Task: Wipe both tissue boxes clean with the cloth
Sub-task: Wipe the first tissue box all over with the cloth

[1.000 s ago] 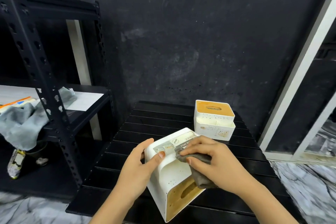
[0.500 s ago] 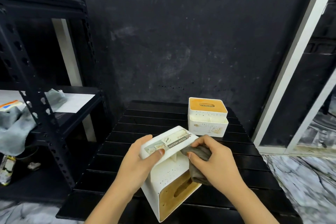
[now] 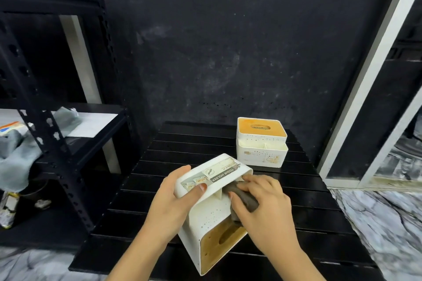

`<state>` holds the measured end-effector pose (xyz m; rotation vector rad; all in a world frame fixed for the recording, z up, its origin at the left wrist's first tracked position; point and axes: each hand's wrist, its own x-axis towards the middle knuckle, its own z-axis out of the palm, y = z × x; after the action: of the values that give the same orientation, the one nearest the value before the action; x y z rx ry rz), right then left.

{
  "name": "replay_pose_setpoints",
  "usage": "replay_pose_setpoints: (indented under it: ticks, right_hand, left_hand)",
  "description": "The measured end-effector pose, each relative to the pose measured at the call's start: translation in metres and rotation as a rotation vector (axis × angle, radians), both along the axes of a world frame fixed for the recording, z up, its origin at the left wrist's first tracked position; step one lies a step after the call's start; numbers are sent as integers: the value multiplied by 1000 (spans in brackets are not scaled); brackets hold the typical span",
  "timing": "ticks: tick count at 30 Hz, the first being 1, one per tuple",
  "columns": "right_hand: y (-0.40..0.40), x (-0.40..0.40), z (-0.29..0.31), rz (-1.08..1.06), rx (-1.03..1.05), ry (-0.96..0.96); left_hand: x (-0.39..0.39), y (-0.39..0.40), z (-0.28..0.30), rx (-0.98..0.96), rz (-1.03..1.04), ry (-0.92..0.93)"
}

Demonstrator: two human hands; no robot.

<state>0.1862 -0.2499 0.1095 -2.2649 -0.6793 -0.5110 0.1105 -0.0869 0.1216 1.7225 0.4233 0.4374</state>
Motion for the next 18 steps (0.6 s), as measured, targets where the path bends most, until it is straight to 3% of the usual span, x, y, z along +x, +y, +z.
replay_pose_setpoints:
  ticks: [3,10,18]
  right_hand:
    - [-1,-9,-4,-19,-96,55]
    - [-4,-1,0,55,48,123]
    - [-4,20,4,-48,43,129]
  left_hand:
    - [0,1,-2,-13,-7,-7]
    - [-1,2,-3,-23,-6,-2]
    - [-5,-5,5,5,-35,-14]
